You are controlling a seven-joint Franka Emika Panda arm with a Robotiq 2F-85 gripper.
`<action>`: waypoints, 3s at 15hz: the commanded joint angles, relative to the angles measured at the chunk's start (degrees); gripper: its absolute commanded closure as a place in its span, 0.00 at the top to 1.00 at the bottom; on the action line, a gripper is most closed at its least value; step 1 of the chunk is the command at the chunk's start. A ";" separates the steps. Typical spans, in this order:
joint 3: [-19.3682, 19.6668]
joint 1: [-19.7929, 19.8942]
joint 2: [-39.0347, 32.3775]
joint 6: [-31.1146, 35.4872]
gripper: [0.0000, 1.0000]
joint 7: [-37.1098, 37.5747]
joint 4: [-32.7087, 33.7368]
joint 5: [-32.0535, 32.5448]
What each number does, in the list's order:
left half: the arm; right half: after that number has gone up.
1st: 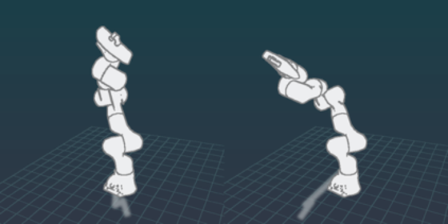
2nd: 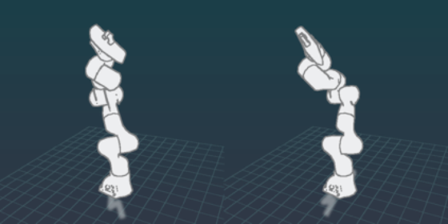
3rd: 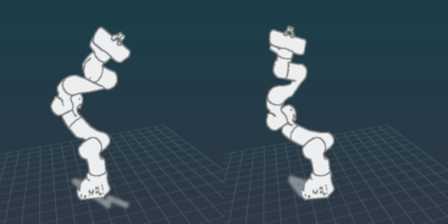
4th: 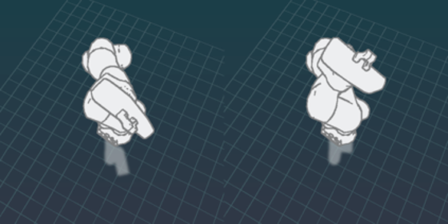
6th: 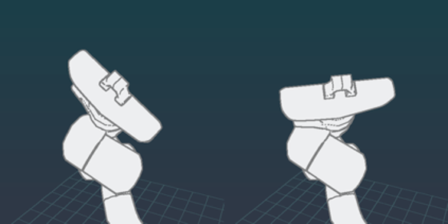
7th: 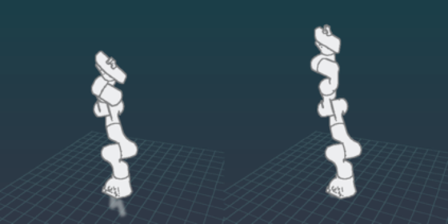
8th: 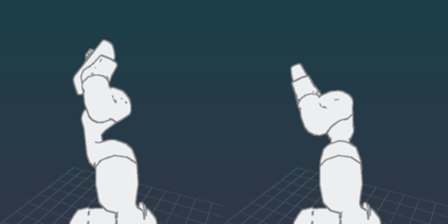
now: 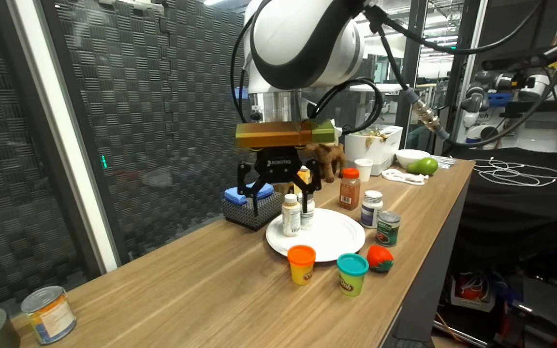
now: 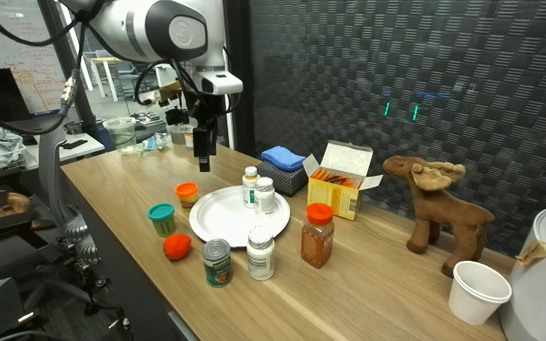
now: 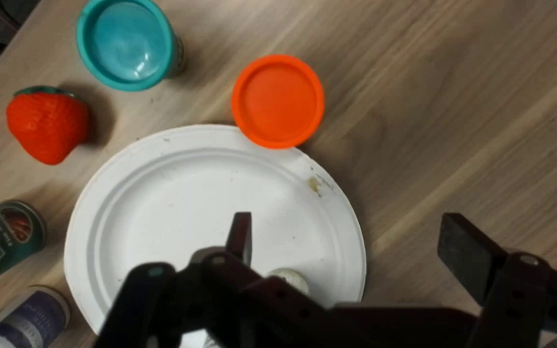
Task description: Put the objects surrounding the white plate on to the plate.
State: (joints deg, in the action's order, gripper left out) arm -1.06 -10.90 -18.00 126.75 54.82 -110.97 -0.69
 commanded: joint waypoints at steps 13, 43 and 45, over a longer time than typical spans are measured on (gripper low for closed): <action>-2.51 0.89 0.86 5.66 1.00 -10.38 -10.21 -5.66; 0.47 4.78 1.33 9.37 0.29 -9.76 -6.67 -6.06; 0.37 5.41 -0.52 8.41 0.29 -10.86 -5.03 -7.00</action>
State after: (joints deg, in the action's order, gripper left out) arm -0.62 -6.26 -15.90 136.54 46.14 -119.62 -5.91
